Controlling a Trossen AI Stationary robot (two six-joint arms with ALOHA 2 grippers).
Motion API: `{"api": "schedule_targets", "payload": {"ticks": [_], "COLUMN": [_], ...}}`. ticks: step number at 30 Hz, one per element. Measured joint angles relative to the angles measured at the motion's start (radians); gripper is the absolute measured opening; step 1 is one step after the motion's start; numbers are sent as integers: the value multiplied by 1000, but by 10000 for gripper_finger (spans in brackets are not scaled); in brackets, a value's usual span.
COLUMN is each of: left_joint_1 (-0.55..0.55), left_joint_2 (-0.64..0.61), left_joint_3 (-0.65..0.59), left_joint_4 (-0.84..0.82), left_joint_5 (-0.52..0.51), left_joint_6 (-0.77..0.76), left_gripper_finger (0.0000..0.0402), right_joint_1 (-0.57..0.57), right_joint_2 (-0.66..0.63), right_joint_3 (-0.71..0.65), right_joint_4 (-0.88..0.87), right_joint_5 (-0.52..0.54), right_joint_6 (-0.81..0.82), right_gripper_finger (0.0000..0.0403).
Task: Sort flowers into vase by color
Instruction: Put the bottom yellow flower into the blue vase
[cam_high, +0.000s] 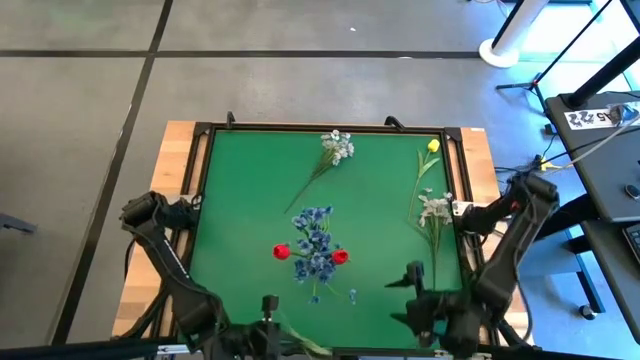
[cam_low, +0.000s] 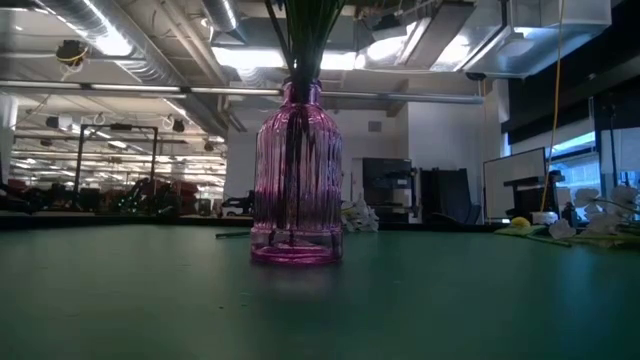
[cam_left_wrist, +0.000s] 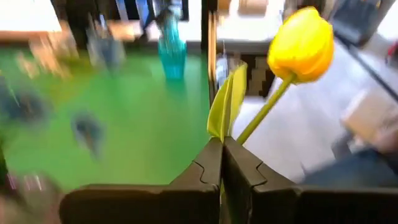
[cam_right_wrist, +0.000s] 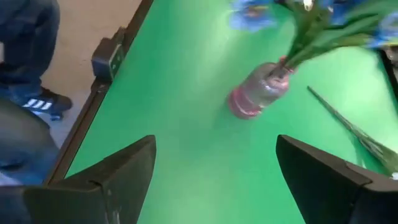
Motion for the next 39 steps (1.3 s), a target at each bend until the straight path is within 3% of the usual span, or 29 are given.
{"api": "schedule_targets", "payload": {"ticks": [6, 17, 26, 33, 36, 39], "left_joint_1": [29, 97, 144, 142, 143, 145], "left_joint_2": [0, 0, 0, 0, 0, 0], "left_joint_3": [8, 8, 8, 8, 8, 8], "left_joint_4": [302, 483, 561, 565, 570, 570], "left_joint_5": [7, 15, 71, 73, 72, 73], "left_joint_6": [217, 254, 276, 278, 278, 278], "left_gripper_finger": [0, 0, 0, 0, 0, 0], "right_joint_1": [27, -26, -149, -134, -132, -148], "right_joint_2": [142, 246, 312, 311, 311, 310], "right_joint_3": [0, 1, 0, 0, 0, 0], "right_joint_4": [289, 1067, 1268, 1456, 1536, 1590], "right_joint_5": [72, 152, 98, 15, 14, -18], "right_joint_6": [-91, -671, -682, -716, -732, -732], "right_gripper_finger": [330, 330, 330, 329, 310, 264]}}
